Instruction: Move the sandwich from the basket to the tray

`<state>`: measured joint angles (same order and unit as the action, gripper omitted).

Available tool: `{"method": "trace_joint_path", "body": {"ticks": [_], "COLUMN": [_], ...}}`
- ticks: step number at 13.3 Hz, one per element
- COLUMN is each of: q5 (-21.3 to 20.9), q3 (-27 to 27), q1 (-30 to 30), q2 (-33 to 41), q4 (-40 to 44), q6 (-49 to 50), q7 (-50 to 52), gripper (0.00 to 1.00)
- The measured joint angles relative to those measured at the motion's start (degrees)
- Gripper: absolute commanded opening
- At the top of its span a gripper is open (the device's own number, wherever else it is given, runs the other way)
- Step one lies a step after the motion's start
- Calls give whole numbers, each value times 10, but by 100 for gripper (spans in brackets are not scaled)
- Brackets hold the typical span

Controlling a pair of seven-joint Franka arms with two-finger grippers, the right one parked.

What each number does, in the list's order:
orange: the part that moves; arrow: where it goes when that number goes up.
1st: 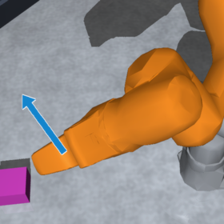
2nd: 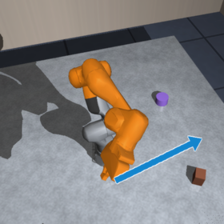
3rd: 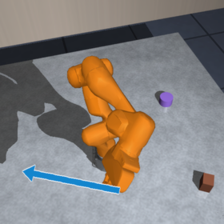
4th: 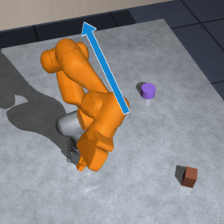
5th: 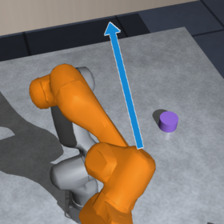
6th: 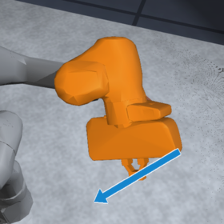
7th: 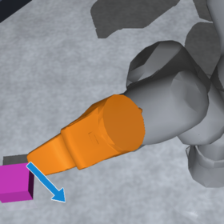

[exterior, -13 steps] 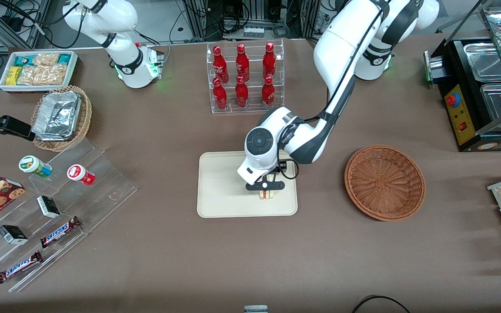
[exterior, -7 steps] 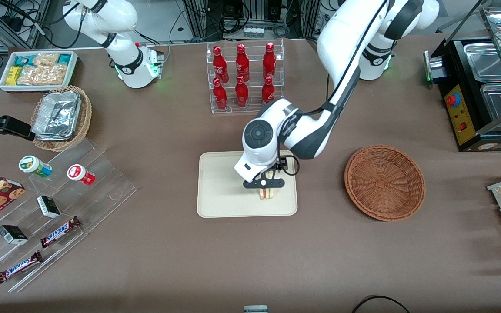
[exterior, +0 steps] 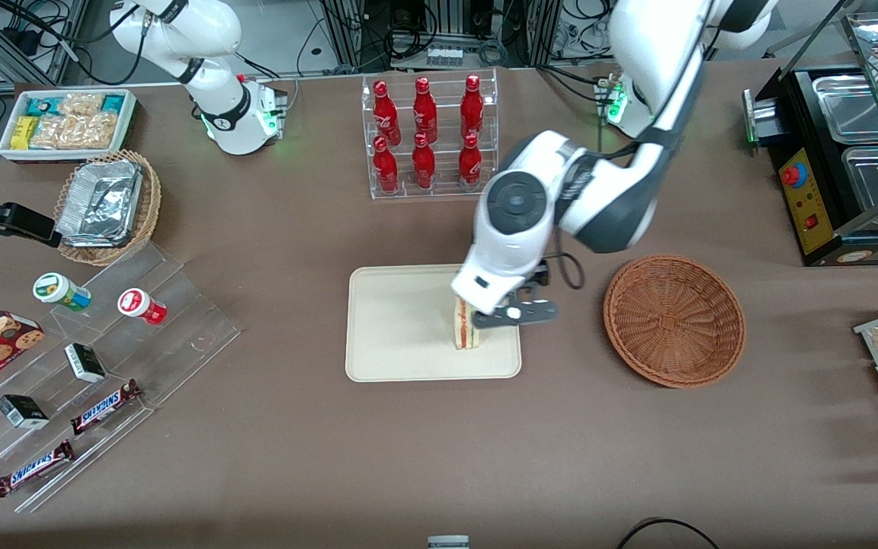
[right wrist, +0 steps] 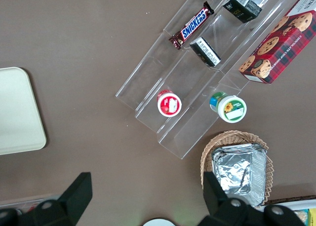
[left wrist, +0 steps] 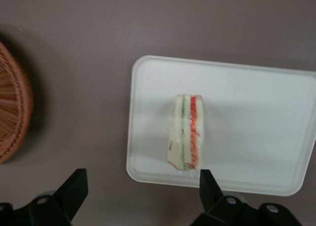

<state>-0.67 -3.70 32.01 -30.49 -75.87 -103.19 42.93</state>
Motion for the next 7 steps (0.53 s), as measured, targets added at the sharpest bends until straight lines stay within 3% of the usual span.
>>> {"method": "trace_joint_path", "body": {"ticks": [7], "q5": [21], "q3": [3], "q1": [-130], "q2": [101], "q4": [-91], "q6": [53], "q7": [-165], "gripper": [100]}}
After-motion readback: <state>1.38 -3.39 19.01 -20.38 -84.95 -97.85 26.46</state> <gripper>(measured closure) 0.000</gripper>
